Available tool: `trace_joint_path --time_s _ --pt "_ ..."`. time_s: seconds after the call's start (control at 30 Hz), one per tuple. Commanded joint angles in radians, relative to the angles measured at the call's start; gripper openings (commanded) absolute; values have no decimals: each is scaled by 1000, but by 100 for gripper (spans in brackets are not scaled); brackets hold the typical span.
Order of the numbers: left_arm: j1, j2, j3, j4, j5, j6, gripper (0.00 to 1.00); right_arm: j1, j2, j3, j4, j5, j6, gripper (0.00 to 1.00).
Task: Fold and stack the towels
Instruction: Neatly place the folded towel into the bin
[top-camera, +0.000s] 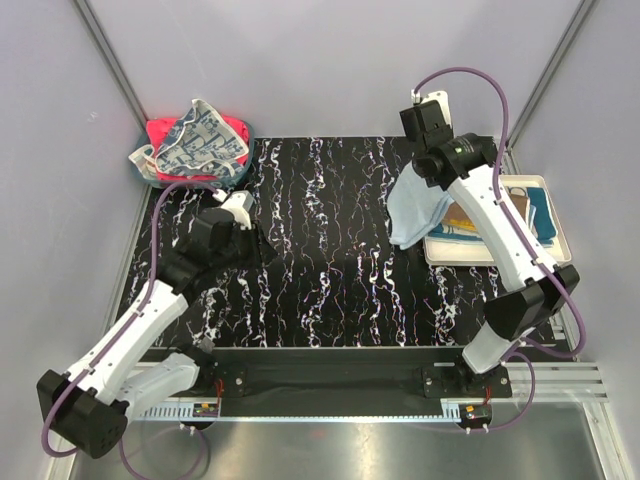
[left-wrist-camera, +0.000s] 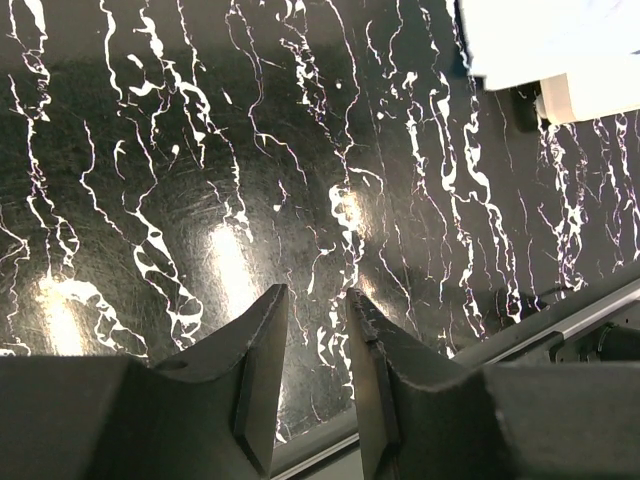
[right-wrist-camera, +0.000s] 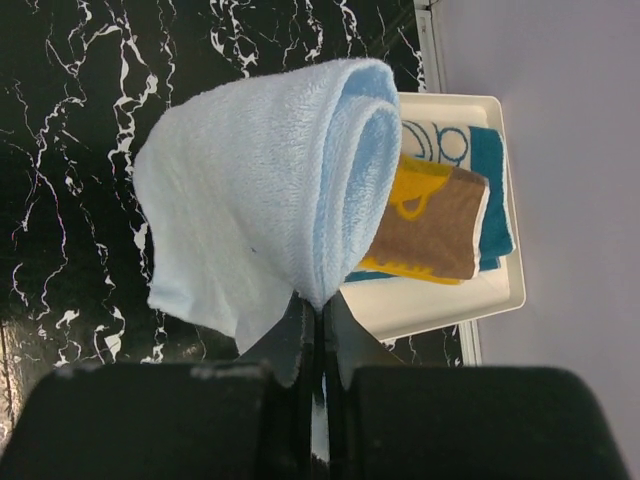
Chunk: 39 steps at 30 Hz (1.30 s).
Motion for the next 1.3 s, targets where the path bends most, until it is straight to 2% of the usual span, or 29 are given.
trace_joint_path --time_s 0.0,0.53,0.83,1.03,1.27 --pt "7 10 30 19 38 13 35 -7 20 104 3 33 -58 0" --pt "15 31 15 30 63 10 34 -11 81 346 -83 40 -120 0" --pt "16 36 10 31 68 9 34 -71 83 436 -117 32 -135 0" --pt "15 44 4 38 77 7 34 -197 60 361 -81 -72 -109 0" --pt "16 51 -8 44 92 4 34 -433 40 124 41 -233 -40 0"
